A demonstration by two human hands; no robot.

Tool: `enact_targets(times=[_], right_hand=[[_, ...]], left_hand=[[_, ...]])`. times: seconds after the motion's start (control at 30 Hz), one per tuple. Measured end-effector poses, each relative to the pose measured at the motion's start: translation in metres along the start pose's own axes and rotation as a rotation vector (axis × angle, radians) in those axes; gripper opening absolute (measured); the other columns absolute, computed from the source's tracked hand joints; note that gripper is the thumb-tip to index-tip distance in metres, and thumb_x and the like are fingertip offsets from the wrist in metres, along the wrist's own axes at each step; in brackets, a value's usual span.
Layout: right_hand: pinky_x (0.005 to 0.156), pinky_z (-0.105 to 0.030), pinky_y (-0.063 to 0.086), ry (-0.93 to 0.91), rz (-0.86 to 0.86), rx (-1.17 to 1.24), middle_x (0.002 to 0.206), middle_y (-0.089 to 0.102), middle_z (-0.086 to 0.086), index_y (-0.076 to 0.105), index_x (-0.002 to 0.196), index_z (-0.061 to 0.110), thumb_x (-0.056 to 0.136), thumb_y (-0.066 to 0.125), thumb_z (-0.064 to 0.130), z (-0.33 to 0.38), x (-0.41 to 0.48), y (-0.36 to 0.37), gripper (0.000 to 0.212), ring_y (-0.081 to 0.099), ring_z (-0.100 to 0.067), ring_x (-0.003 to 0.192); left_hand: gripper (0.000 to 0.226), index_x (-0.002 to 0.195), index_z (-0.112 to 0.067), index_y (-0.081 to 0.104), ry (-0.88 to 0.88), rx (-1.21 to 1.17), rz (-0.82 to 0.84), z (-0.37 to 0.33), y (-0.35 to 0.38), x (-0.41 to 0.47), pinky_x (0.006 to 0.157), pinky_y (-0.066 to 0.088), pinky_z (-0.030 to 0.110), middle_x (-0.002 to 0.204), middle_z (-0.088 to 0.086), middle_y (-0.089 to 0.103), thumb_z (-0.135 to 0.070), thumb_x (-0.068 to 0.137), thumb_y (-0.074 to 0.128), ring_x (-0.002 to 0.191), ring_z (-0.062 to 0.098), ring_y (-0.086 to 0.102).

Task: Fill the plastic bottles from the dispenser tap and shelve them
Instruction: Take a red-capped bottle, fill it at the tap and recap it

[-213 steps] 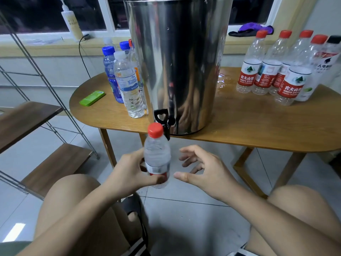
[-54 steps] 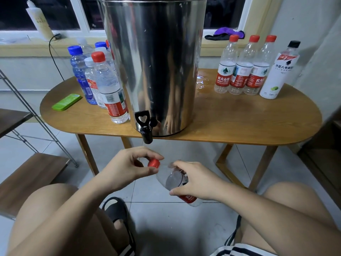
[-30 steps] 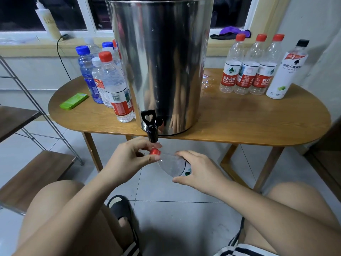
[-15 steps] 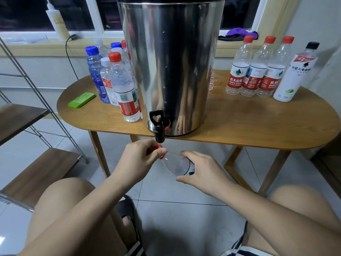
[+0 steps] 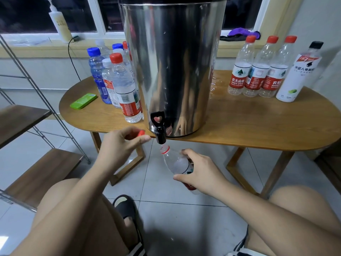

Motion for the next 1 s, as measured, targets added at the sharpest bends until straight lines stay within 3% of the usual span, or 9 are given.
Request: enact_targets(times=[0.13, 0.27, 0.4, 0.67, 0.87, 1.0], right_hand=[[0.099, -0.032, 0.056, 0.021, 0.014, 0.066, 0.123, 0.068, 0.020, 0.056, 0.131, 0.041, 0.073, 0.094, 0.055, 0.001, 0.002, 0.003, 0.071, 0.067, -0.007, 0.110], [0.100, -0.038, 0.058, 0.015, 0.027, 0.107, 0.124, 0.070, 0.020, 0.053, 0.127, 0.045, 0.072, 0.093, 0.057, 0.003, 0.004, 0.011, 0.069, 0.070, -0.008, 0.111], [0.100, -0.038, 0.058, 0.000, 0.026, 0.125, 0.122, 0.069, 0.022, 0.051, 0.125, 0.045, 0.072, 0.093, 0.056, 0.006, 0.006, 0.015, 0.069, 0.070, -0.006, 0.110], [0.099, -0.040, 0.058, 0.009, 0.027, 0.135, 0.124, 0.069, 0.025, 0.051, 0.125, 0.044, 0.069, 0.088, 0.065, 0.008, 0.008, 0.016, 0.070, 0.069, -0.006, 0.112], [0.098, -0.042, 0.059, 0.018, 0.032, 0.138, 0.123, 0.069, 0.023, 0.051, 0.123, 0.043, 0.072, 0.091, 0.061, 0.008, 0.008, 0.017, 0.068, 0.069, -0.009, 0.112], [0.097, -0.045, 0.059, 0.019, 0.049, 0.132, 0.124, 0.068, 0.022, 0.052, 0.123, 0.041, 0.073, 0.091, 0.059, 0.010, 0.008, 0.019, 0.066, 0.069, -0.012, 0.113]], left_hand=[[0.046, 0.118, -0.034, 0.083, -0.077, 0.147, -0.158, 0.029, -0.024, 0.036, 0.077, 0.055, 0.036, 0.092, -0.010, 0.078, -0.063, 0.082, 0.083, 0.089, 0.014, 0.072], [0.037, 0.113, -0.032, 0.081, -0.157, 0.227, -0.152, 0.047, -0.031, 0.063, 0.071, 0.048, 0.029, 0.099, -0.009, 0.076, -0.051, 0.083, 0.091, 0.097, 0.017, 0.070], [0.054, 0.125, -0.026, 0.077, -0.175, 0.301, -0.155, 0.054, -0.033, 0.070, 0.072, 0.044, 0.024, 0.108, -0.007, 0.075, -0.053, 0.081, 0.092, 0.101, 0.014, 0.067], [0.061, 0.125, -0.022, 0.075, -0.184, 0.309, -0.190, 0.058, -0.037, 0.064, 0.083, 0.051, 0.035, 0.114, -0.004, 0.075, -0.059, 0.079, 0.091, 0.105, 0.019, 0.068], [0.029, 0.118, -0.028, 0.075, -0.056, 0.166, -0.346, 0.020, -0.040, 0.028, 0.089, 0.058, 0.035, 0.104, -0.012, 0.077, -0.050, 0.099, 0.076, 0.101, 0.008, 0.071], [0.014, 0.119, -0.030, 0.074, 0.092, -0.013, -0.299, -0.025, -0.019, 0.002, 0.085, 0.056, 0.026, 0.106, -0.016, 0.078, -0.035, 0.108, 0.068, 0.104, 0.003, 0.072]])
Point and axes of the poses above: each hand's wrist, its own x-axis towards the middle knuckle, its own y-axis out of the palm, z = x × y, the point moved 4 cm from there along x, towards the middle knuckle
